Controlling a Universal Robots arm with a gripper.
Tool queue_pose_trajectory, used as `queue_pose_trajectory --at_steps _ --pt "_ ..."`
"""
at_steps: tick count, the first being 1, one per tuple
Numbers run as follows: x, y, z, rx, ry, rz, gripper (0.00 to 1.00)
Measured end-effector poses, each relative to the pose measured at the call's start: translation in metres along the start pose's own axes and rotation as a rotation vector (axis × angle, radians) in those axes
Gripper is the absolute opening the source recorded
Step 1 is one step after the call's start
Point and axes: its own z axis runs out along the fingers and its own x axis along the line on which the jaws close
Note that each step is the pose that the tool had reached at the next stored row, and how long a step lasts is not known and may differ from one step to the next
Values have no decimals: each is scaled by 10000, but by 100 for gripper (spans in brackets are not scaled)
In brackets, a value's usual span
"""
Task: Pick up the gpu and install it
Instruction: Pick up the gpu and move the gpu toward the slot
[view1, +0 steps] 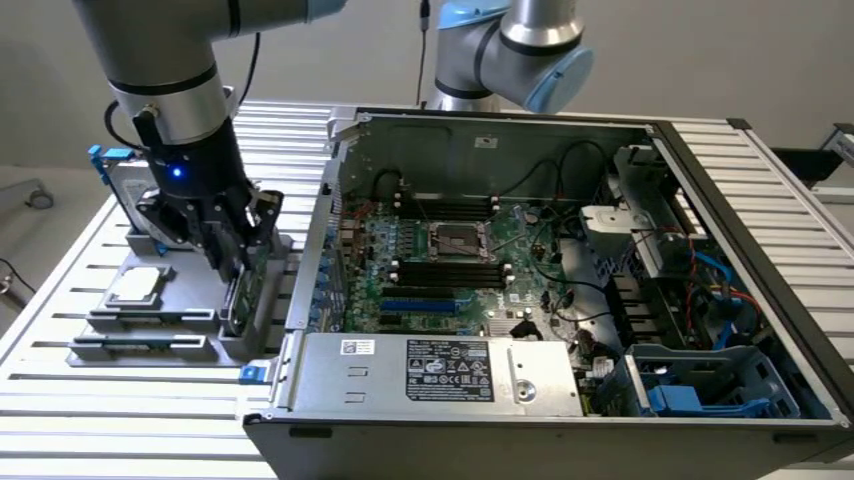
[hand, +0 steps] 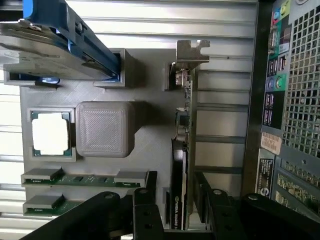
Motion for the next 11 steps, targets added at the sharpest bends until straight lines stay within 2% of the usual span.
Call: queue_pose_trajectory --at_steps 2,4,8,11 --pt "-1 1 36 5 -8 -57 42" --pt "-2 1 65 14 -49 -61 42" --pt "-3 3 94 28 -258 -58 42" --pt "-4 3 122 31 -332 -57 42"
